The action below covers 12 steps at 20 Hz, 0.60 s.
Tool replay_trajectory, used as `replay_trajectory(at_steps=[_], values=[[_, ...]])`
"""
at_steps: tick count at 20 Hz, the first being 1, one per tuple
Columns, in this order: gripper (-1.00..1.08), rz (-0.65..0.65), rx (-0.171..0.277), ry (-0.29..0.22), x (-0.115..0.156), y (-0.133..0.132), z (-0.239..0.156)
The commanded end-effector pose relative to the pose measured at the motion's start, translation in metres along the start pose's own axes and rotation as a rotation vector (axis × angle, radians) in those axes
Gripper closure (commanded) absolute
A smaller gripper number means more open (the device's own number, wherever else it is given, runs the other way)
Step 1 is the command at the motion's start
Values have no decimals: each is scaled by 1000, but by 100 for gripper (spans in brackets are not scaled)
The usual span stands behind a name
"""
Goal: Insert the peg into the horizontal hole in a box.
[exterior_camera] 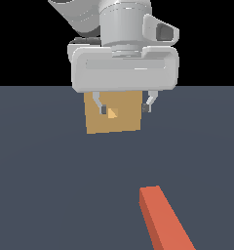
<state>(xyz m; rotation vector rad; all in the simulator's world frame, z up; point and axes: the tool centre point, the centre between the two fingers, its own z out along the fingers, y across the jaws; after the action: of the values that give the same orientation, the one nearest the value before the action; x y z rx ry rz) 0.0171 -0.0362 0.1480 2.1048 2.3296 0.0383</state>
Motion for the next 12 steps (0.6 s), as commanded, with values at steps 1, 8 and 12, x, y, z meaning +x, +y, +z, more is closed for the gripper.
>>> replay_trajectory(at_steps=[1, 8, 12], values=[[-92, -2, 2, -2, -28, 1, 8], [-92, -11, 8, -7, -109, 8, 33], [-92, -16, 12, -9, -153, 13, 46]])
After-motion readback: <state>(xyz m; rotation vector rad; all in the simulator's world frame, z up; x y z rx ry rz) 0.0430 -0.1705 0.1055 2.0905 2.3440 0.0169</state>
